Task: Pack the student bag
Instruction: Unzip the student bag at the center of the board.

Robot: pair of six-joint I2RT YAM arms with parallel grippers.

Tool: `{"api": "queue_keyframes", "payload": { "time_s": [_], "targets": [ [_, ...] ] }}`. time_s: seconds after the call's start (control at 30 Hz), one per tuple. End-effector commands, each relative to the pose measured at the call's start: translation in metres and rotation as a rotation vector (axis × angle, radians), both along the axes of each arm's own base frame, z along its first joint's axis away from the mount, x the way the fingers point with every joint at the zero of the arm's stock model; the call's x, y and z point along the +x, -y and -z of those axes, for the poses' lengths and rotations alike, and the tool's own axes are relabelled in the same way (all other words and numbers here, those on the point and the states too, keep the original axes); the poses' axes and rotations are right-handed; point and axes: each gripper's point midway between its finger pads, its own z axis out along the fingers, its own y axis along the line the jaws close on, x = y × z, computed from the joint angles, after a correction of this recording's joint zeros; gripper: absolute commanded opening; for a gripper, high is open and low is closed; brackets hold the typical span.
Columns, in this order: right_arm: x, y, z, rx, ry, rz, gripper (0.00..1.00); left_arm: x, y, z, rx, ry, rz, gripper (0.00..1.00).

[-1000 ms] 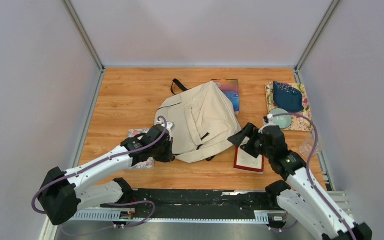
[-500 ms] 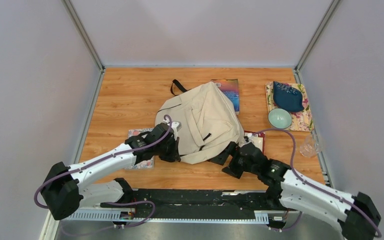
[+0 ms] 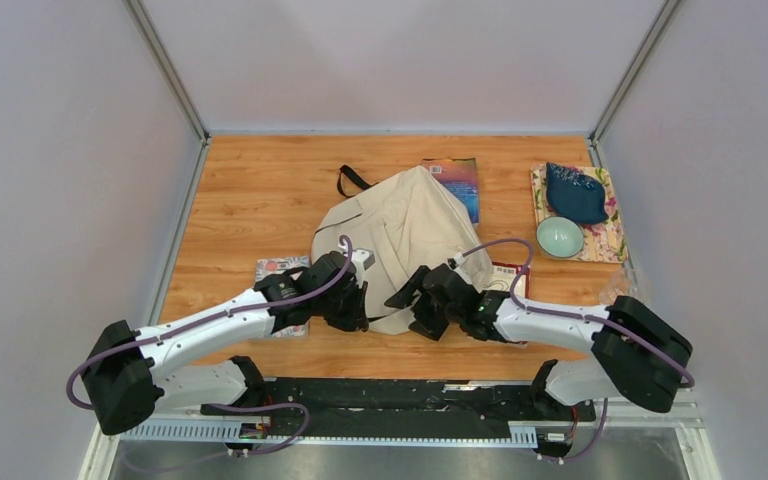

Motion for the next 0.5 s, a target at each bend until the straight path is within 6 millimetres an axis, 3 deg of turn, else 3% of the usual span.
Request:
{"api": "queue_keyframes", "payload": {
  "time_s": [0.0,0.07,0.27,0.37,0.4,0.47],
  "targets": [
    [0.015,-0.023,-0.013,0.064,0.003,0.033,0.83,-0.001,0.009,-0.017,-0.043,0.019,0.030,0.00],
    [0.017,-0.025,-0.008,0.067,0.000,0.041,0.80,-0.002,0.008,-0.016,-0.037,0.021,0.035,0.00],
    [0.020,-0.022,0.012,0.011,-0.008,0.050,0.54,-0.004,0.003,-0.011,-0.020,0.022,0.042,0.00],
    [0.019,-0.024,0.021,-0.009,-0.014,0.031,0.34,-0.004,-0.001,-0.009,-0.007,0.027,0.032,0.00],
    [0.018,-0.024,0.026,-0.023,-0.010,0.012,0.18,-0.004,-0.002,-0.009,-0.007,0.030,0.030,0.00],
    [0.018,-0.025,0.027,-0.033,-0.002,-0.008,0.01,-0.003,-0.004,-0.008,0.001,0.035,0.027,0.00]
  ]
}}
